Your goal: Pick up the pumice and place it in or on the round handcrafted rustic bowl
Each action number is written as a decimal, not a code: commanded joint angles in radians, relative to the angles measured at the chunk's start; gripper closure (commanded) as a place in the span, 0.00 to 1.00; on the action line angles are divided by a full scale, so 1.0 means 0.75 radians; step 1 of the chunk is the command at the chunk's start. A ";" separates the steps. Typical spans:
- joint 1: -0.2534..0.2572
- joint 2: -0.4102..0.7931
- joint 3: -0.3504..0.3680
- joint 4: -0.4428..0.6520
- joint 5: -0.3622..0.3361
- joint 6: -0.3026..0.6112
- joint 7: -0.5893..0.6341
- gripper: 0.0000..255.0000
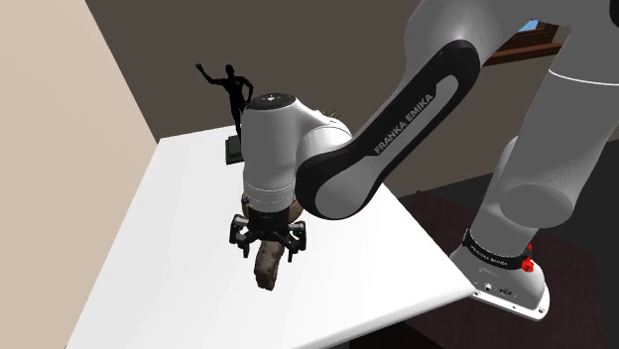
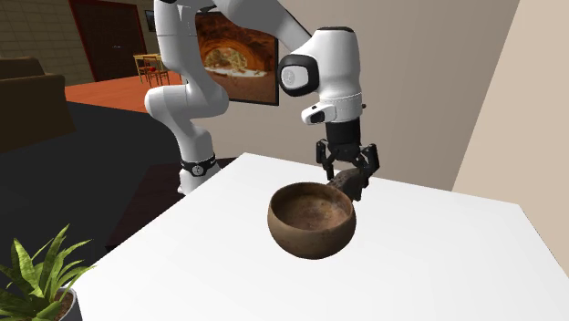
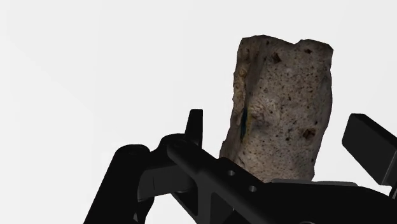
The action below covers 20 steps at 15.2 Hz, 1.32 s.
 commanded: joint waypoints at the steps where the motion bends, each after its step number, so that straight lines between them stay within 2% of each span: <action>1: 0.000 0.000 0.000 -0.001 -0.001 0.002 0.000 0.00; 4: 0.000 0.000 0.000 -0.001 0.000 0.001 0.000 0.00; 5: 0.000 0.000 0.000 -0.001 0.000 0.001 0.000 1.00; 14: 0.000 0.000 0.000 -0.001 -0.001 0.002 0.000 1.00; 20: 0.003 -0.084 -0.011 0.046 0.076 -0.112 -0.052 1.00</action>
